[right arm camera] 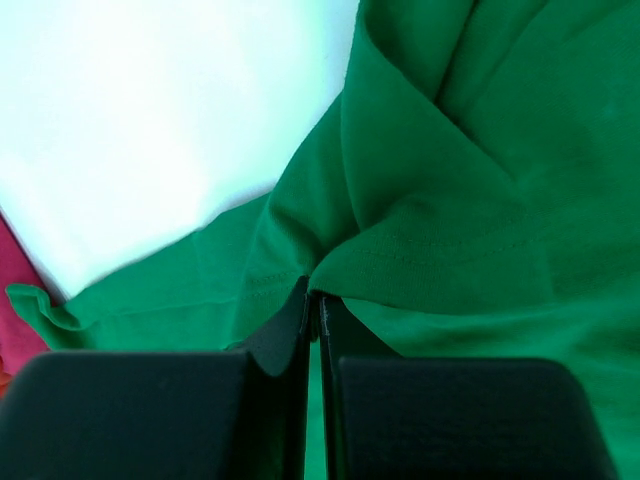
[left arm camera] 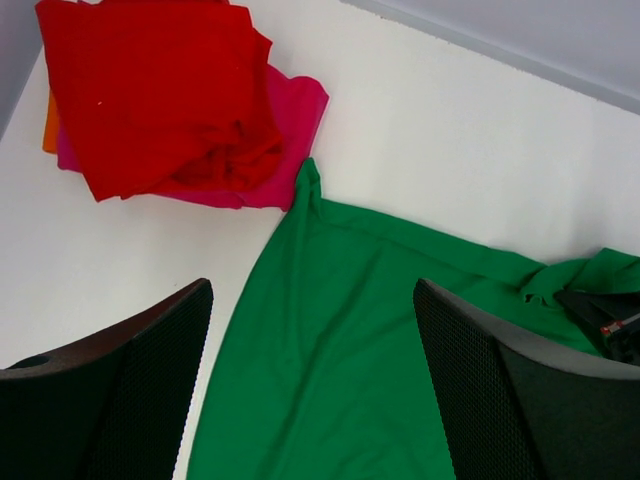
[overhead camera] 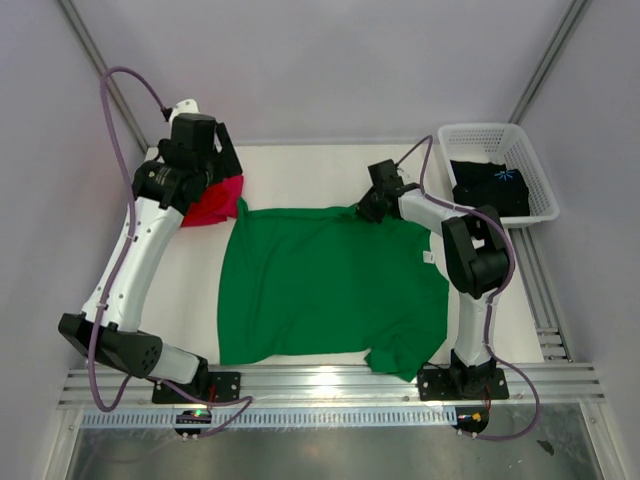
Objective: Fold and stack the t-shirts
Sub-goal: Grap the side of the flattened tshirt furthest away from the robot with both arms
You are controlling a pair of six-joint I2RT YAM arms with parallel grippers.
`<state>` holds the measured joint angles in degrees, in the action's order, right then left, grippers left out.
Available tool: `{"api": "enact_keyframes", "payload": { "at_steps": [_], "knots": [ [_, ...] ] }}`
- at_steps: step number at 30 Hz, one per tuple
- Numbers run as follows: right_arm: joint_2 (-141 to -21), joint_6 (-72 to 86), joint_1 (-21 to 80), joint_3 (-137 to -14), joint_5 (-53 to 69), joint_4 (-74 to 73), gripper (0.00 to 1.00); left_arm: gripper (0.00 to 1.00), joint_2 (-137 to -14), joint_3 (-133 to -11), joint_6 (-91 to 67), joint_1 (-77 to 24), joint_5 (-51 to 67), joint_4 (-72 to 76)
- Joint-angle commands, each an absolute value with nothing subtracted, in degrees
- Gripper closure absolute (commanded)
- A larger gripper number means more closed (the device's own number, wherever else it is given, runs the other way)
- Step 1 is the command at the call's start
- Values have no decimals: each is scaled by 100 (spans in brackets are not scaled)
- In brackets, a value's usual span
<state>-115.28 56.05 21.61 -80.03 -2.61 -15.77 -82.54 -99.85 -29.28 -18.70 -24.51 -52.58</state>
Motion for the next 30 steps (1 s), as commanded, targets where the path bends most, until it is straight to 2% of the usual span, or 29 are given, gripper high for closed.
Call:
{"api": "enact_keyframes", "payload": {
  "at_steps": [1, 8, 16, 23, 30],
  "knots": [
    [-11321, 5414, 2118, -8024, -395, -1353, 97, 16, -8595, -9721, -2856, -1837, -2566, -5010],
    [-11101, 5204, 1987, -7963, -430, -1450, 97, 18, -9939, -9843, -2988, -1749, -2392, -4887],
    [-10679, 4940, 1837, -7664, -597, -1494, 97, 20, -11643, -11425, -3339, -1556, -2487, -5404],
    [-10512, 4816, 1749, -7480, -659, -1468, 97, 22, -12322, -12119, -4525, -1468, -2926, -5896],
    [-10512, 4834, 1740, -7471, -624, -1450, 97, 25, -12805, -12252, -5440, -1468, -2980, -6415]
  ]
}}
